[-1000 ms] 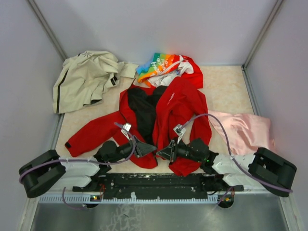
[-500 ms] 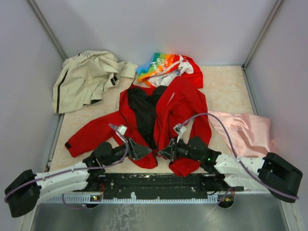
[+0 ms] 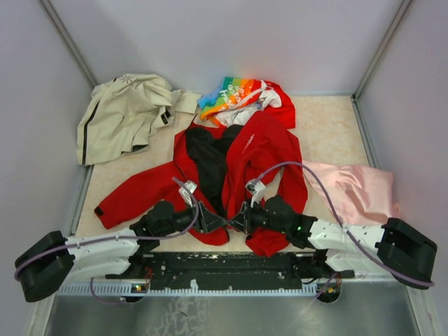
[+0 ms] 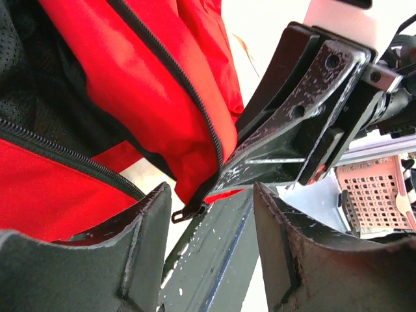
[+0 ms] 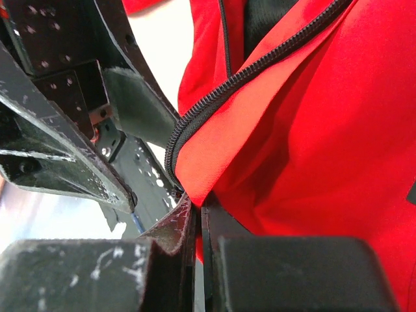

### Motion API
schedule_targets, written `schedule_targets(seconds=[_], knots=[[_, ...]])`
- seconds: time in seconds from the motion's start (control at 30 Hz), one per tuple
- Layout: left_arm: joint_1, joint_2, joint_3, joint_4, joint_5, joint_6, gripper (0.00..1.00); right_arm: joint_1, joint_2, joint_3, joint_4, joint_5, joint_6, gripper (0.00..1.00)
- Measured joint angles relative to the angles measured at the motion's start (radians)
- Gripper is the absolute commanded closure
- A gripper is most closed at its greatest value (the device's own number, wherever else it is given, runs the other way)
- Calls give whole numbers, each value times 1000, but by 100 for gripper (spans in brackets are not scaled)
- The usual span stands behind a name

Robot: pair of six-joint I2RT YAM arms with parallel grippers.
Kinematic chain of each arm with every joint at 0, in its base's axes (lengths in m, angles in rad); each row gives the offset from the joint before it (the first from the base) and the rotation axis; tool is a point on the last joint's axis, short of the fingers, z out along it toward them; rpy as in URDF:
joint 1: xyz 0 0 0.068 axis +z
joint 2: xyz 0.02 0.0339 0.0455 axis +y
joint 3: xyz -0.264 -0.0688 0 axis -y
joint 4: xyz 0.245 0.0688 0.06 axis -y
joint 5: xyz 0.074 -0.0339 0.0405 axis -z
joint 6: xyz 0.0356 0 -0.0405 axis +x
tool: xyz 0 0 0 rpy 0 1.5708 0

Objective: Zip up the jacket
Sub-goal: Adjust the zipper on the jacket.

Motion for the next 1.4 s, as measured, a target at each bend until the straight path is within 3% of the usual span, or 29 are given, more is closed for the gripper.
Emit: schedule_targets(seconds=[0.17, 0.53, 0.7, 0.8, 0.97, 1.17, 1.4], knots=[[0, 54, 30, 16, 2, 2, 51, 23, 30, 15, -21, 18, -20, 100], [0, 168, 55, 48, 2, -6, 56, 50, 46, 26, -44, 43, -58, 100], [0, 223, 56, 95, 27, -19, 76, 54, 46, 26, -70, 55, -69, 100], [1, 239, 56, 111, 32, -27, 88, 54, 45, 19, -64, 63, -75, 88], [1, 237, 36, 183, 33, -51, 100, 61, 8, -34, 30, 66, -76, 73], [2, 186, -23, 274, 33, -100, 100, 66, -42, -100, 130, 79, -82, 62], [3, 171, -35, 338, 52, -150, 100, 66, -13, -137, 255, 82, -95, 56]])
